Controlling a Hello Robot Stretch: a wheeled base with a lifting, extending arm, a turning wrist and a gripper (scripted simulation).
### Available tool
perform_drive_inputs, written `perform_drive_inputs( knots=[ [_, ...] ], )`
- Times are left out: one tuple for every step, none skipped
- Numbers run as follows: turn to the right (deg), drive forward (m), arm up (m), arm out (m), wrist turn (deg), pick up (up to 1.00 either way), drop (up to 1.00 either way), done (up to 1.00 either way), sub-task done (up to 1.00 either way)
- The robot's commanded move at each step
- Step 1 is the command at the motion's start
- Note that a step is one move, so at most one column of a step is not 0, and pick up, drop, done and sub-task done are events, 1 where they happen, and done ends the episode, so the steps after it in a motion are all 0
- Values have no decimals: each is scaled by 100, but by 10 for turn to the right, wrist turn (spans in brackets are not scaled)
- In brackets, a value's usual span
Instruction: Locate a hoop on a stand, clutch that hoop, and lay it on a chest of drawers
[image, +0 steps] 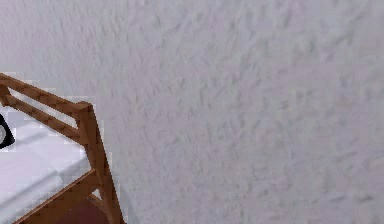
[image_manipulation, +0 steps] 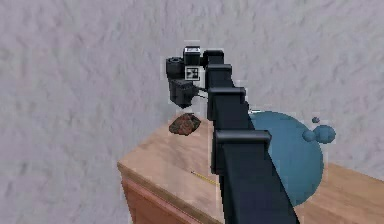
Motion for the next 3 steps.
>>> perform_drive_inputs(
  knots=[
    [0,0,0,0,120,0,0,0,0],
    [0,0,-26,0,0,0,0,0,0],
    [0,0,0,0,0,0,100,0,0]
  ],
)
